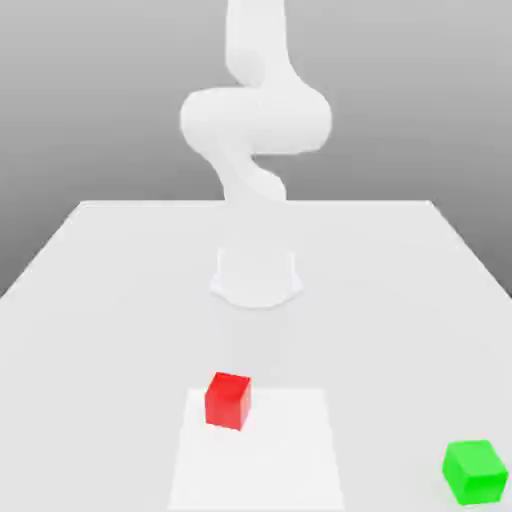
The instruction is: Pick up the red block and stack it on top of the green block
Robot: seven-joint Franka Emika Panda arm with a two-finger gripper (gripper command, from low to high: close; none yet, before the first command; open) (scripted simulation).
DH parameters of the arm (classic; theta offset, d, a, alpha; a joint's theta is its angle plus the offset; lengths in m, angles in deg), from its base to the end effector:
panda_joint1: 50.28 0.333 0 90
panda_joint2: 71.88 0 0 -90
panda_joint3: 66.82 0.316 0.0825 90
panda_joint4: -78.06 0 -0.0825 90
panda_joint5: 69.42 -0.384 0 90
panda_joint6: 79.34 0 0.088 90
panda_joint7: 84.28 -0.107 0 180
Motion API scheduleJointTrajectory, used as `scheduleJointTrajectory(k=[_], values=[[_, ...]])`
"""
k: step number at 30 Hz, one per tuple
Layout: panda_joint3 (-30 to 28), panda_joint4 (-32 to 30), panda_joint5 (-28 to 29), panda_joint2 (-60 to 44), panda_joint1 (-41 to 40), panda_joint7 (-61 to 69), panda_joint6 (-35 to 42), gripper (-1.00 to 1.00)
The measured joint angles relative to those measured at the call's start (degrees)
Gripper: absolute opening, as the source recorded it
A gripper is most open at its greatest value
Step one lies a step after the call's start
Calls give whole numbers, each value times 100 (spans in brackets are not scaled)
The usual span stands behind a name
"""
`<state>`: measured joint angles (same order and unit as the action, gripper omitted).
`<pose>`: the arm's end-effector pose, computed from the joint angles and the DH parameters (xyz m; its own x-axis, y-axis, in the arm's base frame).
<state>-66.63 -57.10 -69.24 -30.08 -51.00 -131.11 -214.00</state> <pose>0.3758 -0.0031 0.6611 0.5068 -0.7320 0.4554 -0.5547 -0.6813 -0.4777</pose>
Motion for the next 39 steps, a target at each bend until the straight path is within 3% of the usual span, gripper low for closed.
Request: scheduleJointTrajectory(k=[17,24,25,32,39], values=[[-68,-2732,23,-3586,-451,-759,-2469,0],[-61,-2737,-77,-5139,-473,-742,-3748,0],[-58,-2714,-72,-5307,-478,-747,-3890,-100],[-41,-2711,-51,-5330,-497,-764,-3914,-100],[-28,-2891,-20,-4033,-518,-778,-2799,-100]])
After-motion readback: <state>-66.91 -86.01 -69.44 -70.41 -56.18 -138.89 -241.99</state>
